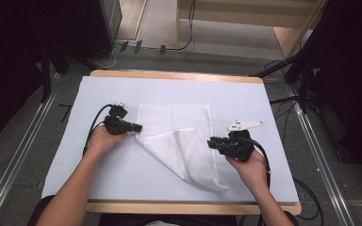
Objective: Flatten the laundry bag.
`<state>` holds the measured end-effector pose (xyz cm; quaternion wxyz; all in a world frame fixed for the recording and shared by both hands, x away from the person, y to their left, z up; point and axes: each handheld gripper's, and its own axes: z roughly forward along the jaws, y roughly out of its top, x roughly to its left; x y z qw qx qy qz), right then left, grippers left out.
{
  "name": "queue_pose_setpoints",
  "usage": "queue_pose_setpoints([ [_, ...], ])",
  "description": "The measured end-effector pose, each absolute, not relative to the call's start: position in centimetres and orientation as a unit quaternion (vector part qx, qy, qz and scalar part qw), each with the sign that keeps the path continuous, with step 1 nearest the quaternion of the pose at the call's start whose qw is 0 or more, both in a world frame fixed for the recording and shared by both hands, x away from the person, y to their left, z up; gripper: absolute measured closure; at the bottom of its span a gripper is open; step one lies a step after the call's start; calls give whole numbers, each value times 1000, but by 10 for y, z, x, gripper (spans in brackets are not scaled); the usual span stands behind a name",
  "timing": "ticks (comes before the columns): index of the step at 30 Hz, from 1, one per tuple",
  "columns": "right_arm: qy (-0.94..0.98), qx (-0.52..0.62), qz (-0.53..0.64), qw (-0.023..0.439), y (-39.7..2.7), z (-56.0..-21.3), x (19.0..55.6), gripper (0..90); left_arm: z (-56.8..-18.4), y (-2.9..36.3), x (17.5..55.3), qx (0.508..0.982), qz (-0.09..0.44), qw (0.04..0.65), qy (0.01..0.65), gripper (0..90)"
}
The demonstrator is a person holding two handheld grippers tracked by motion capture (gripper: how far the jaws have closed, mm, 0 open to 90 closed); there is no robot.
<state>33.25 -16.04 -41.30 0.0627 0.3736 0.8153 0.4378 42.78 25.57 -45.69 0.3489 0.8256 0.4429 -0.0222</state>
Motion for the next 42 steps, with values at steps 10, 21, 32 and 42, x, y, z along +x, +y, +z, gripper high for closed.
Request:
queue_pose_setpoints([
  [10,817,374,434,58,-144,-429,363,734,-457,256,428,825,-21,352,442,862],
  [21,829,375,411,58,-118,-453,403,628,-457,255,427,825,-16,353,440,849],
  [32,848,370,376,43,-98,-469,417,640,-457,254,425,826,-13,354,438,835],
  [42,856,352,377,30,-87,-450,406,899,-457,255,425,825,-13,356,438,833],
])
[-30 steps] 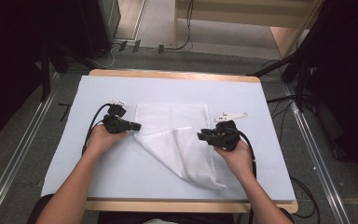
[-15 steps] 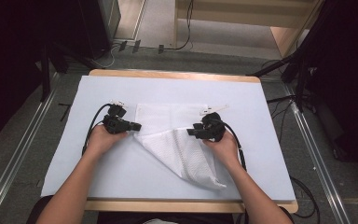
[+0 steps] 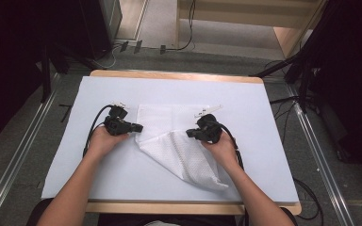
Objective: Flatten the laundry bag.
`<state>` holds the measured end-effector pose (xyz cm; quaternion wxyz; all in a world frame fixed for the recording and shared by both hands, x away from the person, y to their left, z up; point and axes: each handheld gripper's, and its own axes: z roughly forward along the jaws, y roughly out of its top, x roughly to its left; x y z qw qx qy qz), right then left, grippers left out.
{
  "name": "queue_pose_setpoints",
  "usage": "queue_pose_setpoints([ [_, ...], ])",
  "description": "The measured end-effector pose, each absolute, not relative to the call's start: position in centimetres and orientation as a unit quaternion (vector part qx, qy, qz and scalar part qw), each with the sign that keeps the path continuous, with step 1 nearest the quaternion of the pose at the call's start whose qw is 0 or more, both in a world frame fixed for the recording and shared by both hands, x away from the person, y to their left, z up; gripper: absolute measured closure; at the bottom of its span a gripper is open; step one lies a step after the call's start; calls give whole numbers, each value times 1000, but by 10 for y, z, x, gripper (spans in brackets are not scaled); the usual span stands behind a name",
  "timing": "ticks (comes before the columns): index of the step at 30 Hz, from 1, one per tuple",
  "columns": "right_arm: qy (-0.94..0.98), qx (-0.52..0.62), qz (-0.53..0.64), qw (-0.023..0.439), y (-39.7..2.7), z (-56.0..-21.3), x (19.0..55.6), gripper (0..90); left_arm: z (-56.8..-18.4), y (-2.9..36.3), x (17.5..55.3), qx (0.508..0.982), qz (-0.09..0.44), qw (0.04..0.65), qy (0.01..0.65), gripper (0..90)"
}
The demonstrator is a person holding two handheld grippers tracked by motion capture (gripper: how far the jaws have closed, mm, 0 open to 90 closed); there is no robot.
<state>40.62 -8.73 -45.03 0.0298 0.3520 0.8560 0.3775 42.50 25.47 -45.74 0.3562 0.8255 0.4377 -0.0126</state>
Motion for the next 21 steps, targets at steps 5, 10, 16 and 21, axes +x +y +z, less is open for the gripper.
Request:
queue_pose_setpoints([
  [5,848,327,417,32,-86,-421,390,899,-458,255,425,825,-12,357,437,832],
  [10,844,300,443,36,-83,-394,374,899,-455,255,425,825,-11,351,443,817],
  [16,841,275,464,30,-76,-372,359,899,-424,243,415,812,-16,400,425,900],
  [21,849,258,461,21,-63,-371,351,897,-407,218,402,825,-37,408,389,900],
])
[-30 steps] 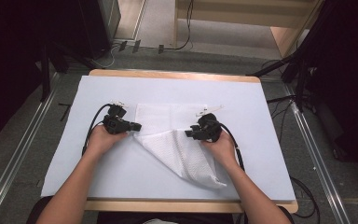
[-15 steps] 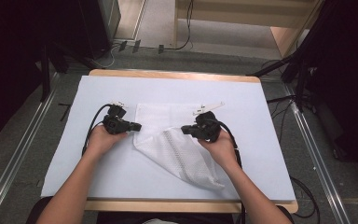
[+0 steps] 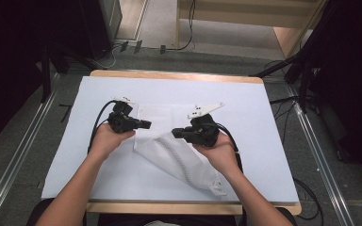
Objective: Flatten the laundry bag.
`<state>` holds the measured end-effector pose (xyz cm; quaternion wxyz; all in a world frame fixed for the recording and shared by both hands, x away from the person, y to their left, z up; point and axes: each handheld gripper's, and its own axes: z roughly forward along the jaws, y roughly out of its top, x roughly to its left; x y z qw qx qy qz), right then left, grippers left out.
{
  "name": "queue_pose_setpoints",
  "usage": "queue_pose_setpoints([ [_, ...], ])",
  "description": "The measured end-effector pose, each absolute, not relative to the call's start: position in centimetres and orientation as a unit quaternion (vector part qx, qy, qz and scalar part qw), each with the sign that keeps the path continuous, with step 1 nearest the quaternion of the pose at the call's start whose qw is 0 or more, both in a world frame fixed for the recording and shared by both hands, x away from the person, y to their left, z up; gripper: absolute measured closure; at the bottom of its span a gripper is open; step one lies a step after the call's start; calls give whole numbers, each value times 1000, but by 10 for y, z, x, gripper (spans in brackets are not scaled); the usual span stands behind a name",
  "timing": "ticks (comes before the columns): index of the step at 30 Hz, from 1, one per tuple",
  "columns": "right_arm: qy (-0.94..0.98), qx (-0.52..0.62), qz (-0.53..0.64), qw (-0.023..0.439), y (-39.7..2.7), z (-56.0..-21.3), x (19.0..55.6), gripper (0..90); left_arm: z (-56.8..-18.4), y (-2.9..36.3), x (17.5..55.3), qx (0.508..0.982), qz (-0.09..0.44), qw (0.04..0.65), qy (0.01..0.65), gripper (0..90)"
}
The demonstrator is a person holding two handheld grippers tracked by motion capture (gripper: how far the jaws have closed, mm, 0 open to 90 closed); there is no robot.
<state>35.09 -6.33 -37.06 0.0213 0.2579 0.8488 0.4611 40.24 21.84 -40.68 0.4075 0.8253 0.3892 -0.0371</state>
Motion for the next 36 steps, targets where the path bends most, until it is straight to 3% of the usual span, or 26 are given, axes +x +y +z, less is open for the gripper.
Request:
queue_pose_setpoints([
  [9,851,260,456,11,-60,-375,353,864,-404,177,386,853,-80,399,327,900],
  [16,839,268,473,8,-73,-373,358,746,-406,179,382,857,-105,386,324,900],
  [22,828,294,477,18,-91,-374,366,754,-403,178,369,865,-100,380,312,900],
  [36,815,371,444,44,-126,-414,396,701,-407,211,338,850,-105,394,334,900],
])
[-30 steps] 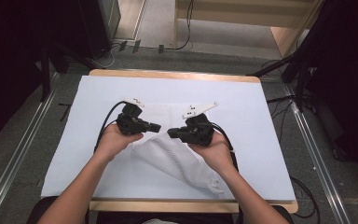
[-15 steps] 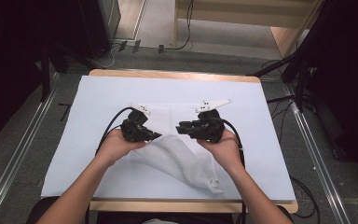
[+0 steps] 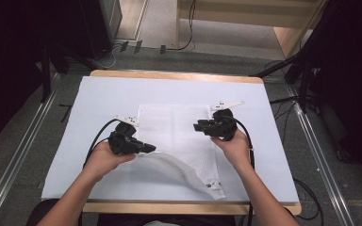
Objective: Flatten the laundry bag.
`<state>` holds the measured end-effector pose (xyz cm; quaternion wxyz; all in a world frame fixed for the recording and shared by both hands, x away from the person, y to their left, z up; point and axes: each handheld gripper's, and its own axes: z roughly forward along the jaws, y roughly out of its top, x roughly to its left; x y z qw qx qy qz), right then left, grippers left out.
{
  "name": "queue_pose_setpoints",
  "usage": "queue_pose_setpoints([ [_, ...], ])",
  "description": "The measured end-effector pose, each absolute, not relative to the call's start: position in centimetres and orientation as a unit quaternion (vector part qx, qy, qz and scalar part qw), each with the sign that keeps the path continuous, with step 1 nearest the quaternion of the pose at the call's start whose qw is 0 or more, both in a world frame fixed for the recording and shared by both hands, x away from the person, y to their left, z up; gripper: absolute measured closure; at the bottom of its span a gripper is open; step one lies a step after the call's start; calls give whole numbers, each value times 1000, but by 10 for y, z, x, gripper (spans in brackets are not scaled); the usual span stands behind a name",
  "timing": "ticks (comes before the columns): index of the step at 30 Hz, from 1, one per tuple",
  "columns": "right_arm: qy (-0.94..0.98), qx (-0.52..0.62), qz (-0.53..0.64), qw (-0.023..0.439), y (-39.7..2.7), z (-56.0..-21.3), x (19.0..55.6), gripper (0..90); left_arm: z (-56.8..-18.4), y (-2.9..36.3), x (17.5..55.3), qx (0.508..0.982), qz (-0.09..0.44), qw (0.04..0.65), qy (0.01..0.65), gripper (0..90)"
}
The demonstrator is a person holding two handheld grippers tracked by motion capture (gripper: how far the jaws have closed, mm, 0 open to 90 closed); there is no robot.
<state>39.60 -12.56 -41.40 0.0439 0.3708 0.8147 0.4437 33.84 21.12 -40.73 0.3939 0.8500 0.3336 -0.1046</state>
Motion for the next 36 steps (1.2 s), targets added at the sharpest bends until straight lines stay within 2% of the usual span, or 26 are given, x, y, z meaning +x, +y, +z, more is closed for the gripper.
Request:
queue_pose_setpoints([
  [6,808,391,438,58,-137,-424,401,668,-408,216,329,847,-98,398,339,900],
  [12,802,406,432,67,-146,-429,406,634,-406,229,327,841,-46,402,360,900],
  [21,800,410,430,81,-155,-428,395,607,-417,253,336,820,0,385,423,618],
  [28,802,423,415,70,-163,-442,392,573,-433,261,348,815,18,366,449,543],
  [36,813,426,392,67,-162,-453,392,557,-443,260,361,817,38,350,457,506],
])
